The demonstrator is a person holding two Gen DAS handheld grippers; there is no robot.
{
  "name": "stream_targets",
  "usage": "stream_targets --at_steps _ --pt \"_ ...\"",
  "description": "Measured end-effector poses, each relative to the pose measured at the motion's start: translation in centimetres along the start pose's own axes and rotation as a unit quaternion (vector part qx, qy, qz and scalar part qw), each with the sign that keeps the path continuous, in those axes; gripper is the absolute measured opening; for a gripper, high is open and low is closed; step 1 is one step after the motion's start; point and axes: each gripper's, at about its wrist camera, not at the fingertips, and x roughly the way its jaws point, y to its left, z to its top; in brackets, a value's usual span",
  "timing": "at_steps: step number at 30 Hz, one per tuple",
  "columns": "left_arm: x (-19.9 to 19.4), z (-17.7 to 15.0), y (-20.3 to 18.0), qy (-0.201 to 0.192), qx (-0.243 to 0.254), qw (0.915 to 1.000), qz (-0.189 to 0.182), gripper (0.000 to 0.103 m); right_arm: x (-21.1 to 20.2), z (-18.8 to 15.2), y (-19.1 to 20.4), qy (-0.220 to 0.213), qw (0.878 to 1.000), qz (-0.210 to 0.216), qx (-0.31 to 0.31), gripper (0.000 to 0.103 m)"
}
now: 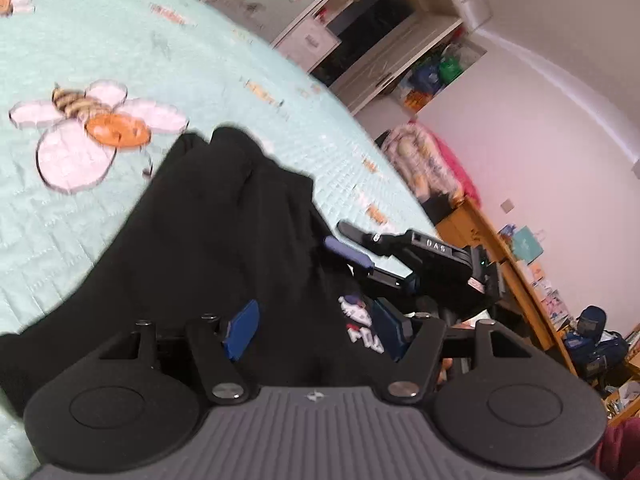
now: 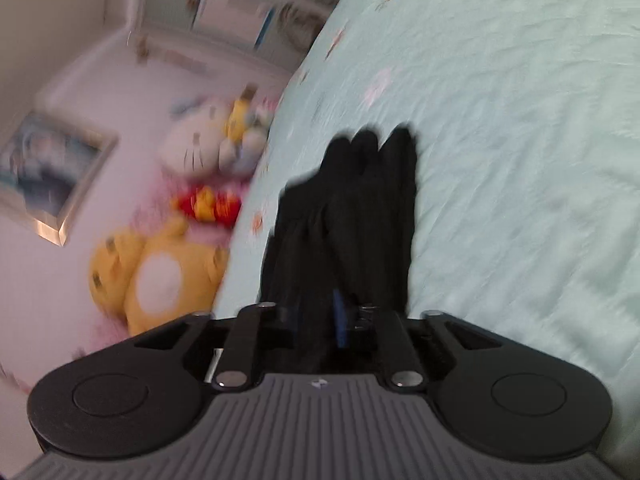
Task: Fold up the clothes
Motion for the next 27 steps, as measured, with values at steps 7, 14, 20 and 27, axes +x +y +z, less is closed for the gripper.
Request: stream_targets --at_steps 7,14,20,27 --pt "-2.0 0.0 1.7 -0.034 -0.010 0.9990 0.027 0.069 4.5 2.9 2.8 0.012 0.999 0.024 -0.026 0.033" --pt "-2.7 -0.6 3.2 -0.031 -0.031 0.9985 0.033 0.068 5.1 5.7 -0.7 -0.018 0.999 0.020 0.045 0.027" --pt "-6.3 0.0 3.6 -0.107 -0.077 0.9912 0.012 0.069 2.0 2.4 1.9 -0.022 0.996 0.087 0.030 0.040" --pt "-10.9 -0.6 4.5 -0.156 -0.130 0.9789 0.025 0.069 -2.7 -4.2 5.3 -0.003 0.995 0.102 0.001 0.042"
